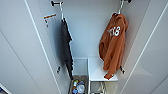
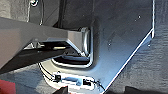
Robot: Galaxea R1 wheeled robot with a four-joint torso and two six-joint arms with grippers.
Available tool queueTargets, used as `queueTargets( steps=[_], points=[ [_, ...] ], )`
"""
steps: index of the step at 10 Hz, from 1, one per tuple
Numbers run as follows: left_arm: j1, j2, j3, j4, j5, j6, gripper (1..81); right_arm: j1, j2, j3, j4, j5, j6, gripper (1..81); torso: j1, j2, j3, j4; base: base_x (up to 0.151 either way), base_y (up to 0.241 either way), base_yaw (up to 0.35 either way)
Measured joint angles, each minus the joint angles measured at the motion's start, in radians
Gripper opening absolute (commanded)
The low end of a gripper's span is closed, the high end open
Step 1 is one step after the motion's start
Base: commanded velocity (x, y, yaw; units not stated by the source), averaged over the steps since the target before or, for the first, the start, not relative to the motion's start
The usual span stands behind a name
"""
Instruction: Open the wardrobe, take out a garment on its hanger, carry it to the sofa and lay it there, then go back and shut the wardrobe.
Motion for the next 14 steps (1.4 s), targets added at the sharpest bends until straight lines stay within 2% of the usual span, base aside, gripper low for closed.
queueTargets(
  steps=[14],
  points=[
    [0.003, 0.000, 0.000, 0.001, -0.003, 0.000, 81.1, 0.000, 0.000, 0.000, 0.000, 0.000, 0.000, 81.1, 0.000, 0.000, 0.000, 0.000, 0.088, 0.000, 0.000]
  ],
)
